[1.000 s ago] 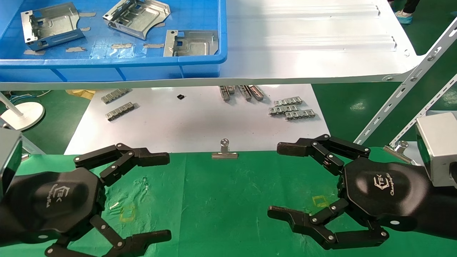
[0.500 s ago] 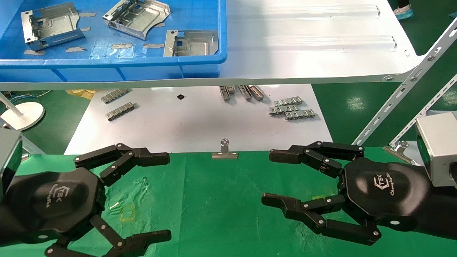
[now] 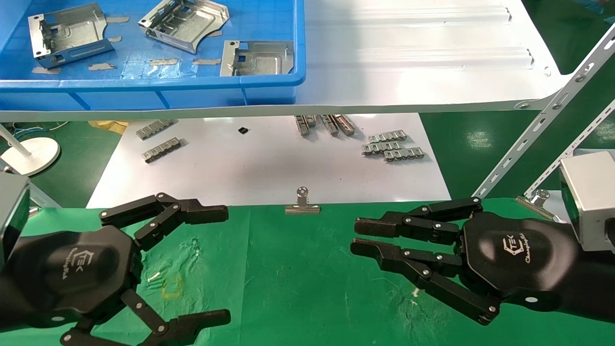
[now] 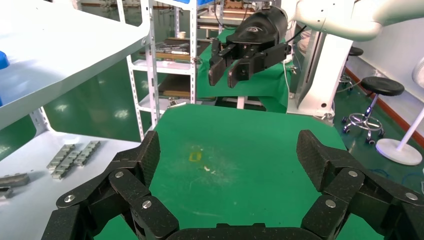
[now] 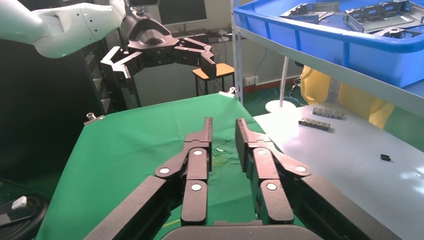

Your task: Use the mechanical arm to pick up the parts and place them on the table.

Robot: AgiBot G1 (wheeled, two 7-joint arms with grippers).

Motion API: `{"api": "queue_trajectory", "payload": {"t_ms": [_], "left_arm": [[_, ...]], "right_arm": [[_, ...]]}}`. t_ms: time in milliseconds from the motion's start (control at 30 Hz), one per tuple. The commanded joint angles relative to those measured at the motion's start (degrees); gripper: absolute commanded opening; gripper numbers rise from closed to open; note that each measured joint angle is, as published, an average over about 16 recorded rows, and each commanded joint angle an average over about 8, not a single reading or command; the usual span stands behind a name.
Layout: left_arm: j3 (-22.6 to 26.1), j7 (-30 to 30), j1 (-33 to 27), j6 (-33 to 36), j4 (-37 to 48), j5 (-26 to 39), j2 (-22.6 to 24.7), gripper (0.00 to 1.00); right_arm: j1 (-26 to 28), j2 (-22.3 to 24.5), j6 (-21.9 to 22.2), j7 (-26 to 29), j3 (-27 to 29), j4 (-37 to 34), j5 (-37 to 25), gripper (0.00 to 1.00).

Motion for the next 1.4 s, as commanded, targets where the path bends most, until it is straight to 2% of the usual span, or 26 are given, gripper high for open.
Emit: {"api": "queue_trajectory", "payload": {"t_ms": [33, 700, 867, 1033, 1167, 1300, 1400], "left_arm": [[0.00, 0.00, 0.00, 0.00, 0.00, 0.00, 0.00, 1.00], [-0.08, 0.00, -0.14, -0.04, -0.12, -0.04, -0.05, 1.00], [-0.84, -0.33, -2.48, -1.67, -1.14, 0.30, -0.21, 1.00], [-1.71, -2.12, -9.20, -6.84, -1.93, 2.80, 0.30, 1.00], [-0.07, -4.63, -17.34, -11.68, 0.35, 8.47, 2.61, 1.00], [4.02, -7.08, -27.11, -15.53, 7.17, 17.51, 6.92, 1.00], [7.46, -8.22, -34.60, -18.00, 15.33, 24.62, 11.14, 1.00]], "right_arm": [[0.00, 0.00, 0.00, 0.00, 0.00, 0.00, 0.00, 0.00], [0.00, 0.00, 0.00, 0.00, 0.00, 0.00, 0.00, 0.00], [0.00, 0.00, 0.00, 0.00, 0.00, 0.00, 0.00, 0.00], [0.00, 0.00, 0.00, 0.00, 0.00, 0.00, 0.00, 0.00], [0.00, 0.00, 0.00, 0.00, 0.00, 0.00, 0.00, 0.00], [0.00, 0.00, 0.00, 0.00, 0.00, 0.00, 0.00, 0.00], [0.00, 0.00, 0.00, 0.00, 0.00, 0.00, 0.00, 0.04]]}}
